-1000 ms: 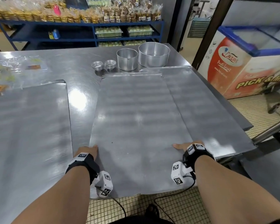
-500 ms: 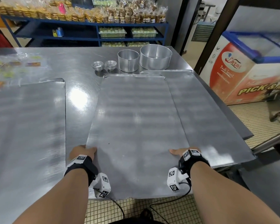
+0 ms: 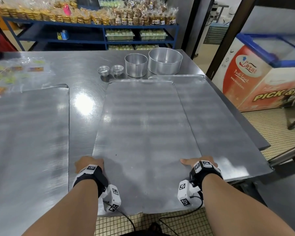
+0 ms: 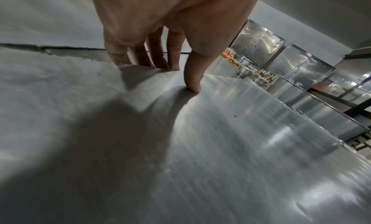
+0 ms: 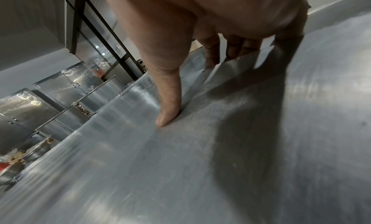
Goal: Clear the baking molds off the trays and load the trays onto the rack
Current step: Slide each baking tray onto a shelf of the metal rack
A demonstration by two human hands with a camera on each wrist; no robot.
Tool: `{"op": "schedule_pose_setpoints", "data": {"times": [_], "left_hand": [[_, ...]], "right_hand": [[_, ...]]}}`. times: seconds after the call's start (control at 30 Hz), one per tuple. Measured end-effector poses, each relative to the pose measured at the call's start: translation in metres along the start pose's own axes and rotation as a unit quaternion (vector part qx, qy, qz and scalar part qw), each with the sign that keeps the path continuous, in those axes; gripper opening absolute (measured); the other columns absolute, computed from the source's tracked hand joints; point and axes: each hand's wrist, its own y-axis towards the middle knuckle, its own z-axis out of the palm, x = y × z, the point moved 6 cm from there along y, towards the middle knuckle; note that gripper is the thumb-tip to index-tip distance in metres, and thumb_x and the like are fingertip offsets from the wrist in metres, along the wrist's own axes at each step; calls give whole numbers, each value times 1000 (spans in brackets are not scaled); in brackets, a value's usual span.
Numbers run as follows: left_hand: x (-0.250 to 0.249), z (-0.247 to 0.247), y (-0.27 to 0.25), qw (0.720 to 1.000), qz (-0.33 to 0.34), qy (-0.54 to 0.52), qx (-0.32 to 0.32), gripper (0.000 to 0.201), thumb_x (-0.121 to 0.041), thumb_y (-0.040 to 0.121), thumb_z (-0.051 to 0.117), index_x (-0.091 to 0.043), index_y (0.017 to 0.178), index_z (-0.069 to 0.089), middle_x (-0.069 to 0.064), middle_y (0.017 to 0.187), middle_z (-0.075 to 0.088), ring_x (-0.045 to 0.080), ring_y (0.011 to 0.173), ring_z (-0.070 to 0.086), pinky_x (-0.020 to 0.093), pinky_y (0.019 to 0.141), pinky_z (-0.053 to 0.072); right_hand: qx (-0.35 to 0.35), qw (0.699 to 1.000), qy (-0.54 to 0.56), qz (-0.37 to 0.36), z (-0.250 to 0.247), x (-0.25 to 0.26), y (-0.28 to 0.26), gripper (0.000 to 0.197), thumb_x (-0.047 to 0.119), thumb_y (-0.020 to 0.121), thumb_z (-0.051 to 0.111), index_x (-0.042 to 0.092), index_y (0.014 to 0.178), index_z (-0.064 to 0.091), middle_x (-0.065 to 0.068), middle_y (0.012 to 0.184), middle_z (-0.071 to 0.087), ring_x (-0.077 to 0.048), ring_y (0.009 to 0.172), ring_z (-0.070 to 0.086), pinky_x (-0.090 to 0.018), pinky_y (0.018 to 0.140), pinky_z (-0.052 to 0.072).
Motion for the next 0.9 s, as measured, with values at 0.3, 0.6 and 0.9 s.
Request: {"op": "schedule_pose_setpoints", "data": {"times": [0.3,0.6,0.9], "left_hand": [[3,1,15,995,-53,-78,18,52,-33,73,74,-2,111,56,18,101,66,34,80,61,38,73,48],[-19,6,38,992,-80,-50,84,82,-71,71,66,-9,124,61,18,120,65,36,101,63,41,91,47],[-34,15,60,990,-48,70,110,72,-65,77,68,-6,118,63,17,123,65,33,102,66,37,83,50]], "right_hand": [[37,998,9,-49,-6,17,3,118,45,47,93,13,138,25,-16,136,45,-37,117,56,-41,96,49],[110,987,38,-115,-10,51,6,81,58,60,79,10,124,62,-11,113,67,-31,97,68,-36,93,53],[37,987,142,-72,7,62,36,99,50,47,83,3,127,49,-15,125,61,-33,110,63,-40,95,52]]}}
